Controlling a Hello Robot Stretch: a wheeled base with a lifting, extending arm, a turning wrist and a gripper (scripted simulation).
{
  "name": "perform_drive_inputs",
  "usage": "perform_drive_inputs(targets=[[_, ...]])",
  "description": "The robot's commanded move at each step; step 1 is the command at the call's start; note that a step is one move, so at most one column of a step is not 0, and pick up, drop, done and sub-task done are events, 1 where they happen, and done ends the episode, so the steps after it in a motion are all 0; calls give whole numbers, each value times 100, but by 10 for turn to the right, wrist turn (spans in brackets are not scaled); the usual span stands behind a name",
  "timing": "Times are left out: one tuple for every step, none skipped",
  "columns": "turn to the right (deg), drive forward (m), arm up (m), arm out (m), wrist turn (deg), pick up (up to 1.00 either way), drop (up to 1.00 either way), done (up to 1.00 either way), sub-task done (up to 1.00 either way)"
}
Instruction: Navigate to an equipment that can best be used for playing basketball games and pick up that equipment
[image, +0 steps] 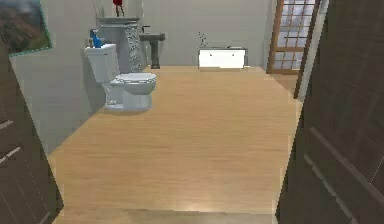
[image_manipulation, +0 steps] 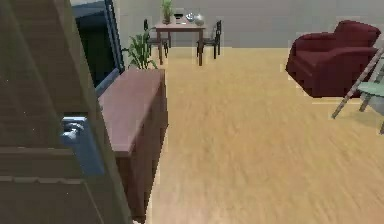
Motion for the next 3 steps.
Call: perform_drive_inputs(targets=[[0, 100, 0, 0, 0, 0, 0, 0, 0], [60, 0, 0, 0, 0, 0, 0, 0, 0], [0, 50, 0, 0, 0, 0, 0, 0, 0]])
